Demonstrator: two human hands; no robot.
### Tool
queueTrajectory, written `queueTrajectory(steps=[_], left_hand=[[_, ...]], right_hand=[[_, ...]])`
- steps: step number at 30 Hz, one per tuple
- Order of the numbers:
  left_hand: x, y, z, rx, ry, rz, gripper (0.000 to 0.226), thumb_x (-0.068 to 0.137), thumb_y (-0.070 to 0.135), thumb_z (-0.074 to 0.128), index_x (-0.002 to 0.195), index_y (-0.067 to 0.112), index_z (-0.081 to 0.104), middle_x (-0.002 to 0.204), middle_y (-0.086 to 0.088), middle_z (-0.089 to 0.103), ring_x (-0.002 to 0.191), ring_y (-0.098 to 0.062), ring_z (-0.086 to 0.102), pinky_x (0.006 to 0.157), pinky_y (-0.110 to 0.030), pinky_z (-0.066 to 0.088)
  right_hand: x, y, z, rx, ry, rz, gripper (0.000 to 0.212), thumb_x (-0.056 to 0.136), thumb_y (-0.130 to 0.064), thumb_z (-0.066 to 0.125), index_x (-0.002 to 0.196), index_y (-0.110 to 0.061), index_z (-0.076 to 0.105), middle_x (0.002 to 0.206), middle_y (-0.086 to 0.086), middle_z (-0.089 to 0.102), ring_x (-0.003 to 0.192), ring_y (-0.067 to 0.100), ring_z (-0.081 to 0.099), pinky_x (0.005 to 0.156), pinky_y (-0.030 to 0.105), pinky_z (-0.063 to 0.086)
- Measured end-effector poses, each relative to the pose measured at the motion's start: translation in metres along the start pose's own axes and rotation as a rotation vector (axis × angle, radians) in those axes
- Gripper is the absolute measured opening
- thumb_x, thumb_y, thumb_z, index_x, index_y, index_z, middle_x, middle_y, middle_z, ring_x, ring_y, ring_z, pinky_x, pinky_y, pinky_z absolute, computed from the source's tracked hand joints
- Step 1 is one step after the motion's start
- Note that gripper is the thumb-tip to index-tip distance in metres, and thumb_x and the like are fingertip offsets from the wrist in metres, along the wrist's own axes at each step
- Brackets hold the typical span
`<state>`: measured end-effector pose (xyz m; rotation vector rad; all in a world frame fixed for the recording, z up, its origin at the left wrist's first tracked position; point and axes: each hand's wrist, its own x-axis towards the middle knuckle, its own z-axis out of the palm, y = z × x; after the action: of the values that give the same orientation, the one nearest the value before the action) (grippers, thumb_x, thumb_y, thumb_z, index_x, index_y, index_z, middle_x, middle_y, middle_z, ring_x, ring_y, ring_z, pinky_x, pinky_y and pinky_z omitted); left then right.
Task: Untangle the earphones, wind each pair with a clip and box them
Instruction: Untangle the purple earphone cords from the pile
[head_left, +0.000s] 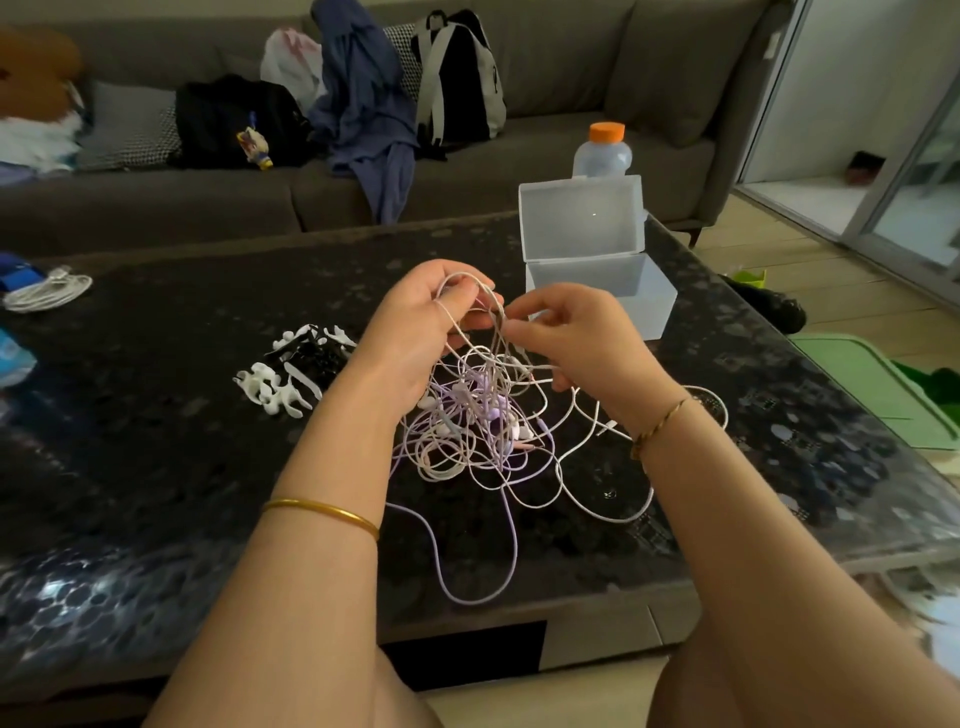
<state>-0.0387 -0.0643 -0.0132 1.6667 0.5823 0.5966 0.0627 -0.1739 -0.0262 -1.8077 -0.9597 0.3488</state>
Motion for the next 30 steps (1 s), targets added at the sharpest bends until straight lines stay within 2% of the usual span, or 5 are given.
queueTrajectory(steps=[7, 12, 18, 26, 30], left_hand=[[0.002, -0.002, -0.011, 0.122, 0.005, 0.022, 0.025, 0.095, 0.009, 0.053, 0.086, 0.027, 0.067, 0.085, 0.007, 0.066, 0.079, -0.005, 0.058, 0.078, -0.027, 0.047], [-0.002, 0.001, -0.028, 0.541, -0.190, -0.050, 0.049, 0.082, -0.011, 0.057, 0.098, 0.035, 0.063, 0.112, 0.008, 0.061, 0.105, -0.007, 0.056, 0.080, -0.020, 0.046], [-0.010, 0.020, -0.020, 0.015, -0.276, -0.088, 0.037, 0.074, 0.017, 0.061, 0.110, 0.025, 0.066, 0.123, 0.002, 0.063, 0.117, -0.008, 0.054, 0.100, -0.034, 0.038], [0.003, -0.005, 0.002, 0.582, -0.150, 0.030, 0.008, 0.087, 0.024, 0.068, 0.094, 0.021, 0.069, 0.089, 0.005, 0.067, 0.085, -0.009, 0.062, 0.076, -0.025, 0.049], [0.007, -0.015, -0.007, 0.838, -0.059, -0.029, 0.008, 0.089, 0.022, 0.063, 0.088, 0.018, 0.069, 0.090, -0.001, 0.067, 0.086, -0.017, 0.062, 0.083, -0.040, 0.053]], right_hand=[[0.006, 0.005, -0.004, -0.055, 0.099, -0.001, 0.008, 0.084, -0.019, 0.070, 0.082, -0.015, 0.063, 0.082, 0.002, 0.063, 0.058, 0.008, 0.053, 0.044, 0.013, 0.046], [0.008, 0.010, -0.016, -0.060, 0.157, 0.031, 0.010, 0.085, -0.018, 0.069, 0.078, -0.018, 0.061, 0.078, 0.004, 0.064, 0.064, 0.011, 0.056, 0.044, 0.017, 0.047], [0.007, 0.007, -0.011, -0.095, 0.185, -0.043, 0.009, 0.085, -0.018, 0.068, 0.080, -0.020, 0.061, 0.074, -0.003, 0.064, 0.049, 0.008, 0.057, 0.044, 0.013, 0.046], [0.002, -0.001, -0.014, 0.062, 0.244, -0.135, 0.008, 0.087, -0.017, 0.066, 0.083, -0.018, 0.059, 0.070, -0.005, 0.068, 0.063, 0.001, 0.064, 0.060, 0.017, 0.049], [0.002, -0.004, -0.027, 0.551, 0.354, 0.048, 0.008, 0.094, -0.012, 0.054, 0.088, -0.015, 0.049, 0.067, -0.002, 0.057, 0.055, 0.010, 0.057, 0.063, 0.033, 0.057]])
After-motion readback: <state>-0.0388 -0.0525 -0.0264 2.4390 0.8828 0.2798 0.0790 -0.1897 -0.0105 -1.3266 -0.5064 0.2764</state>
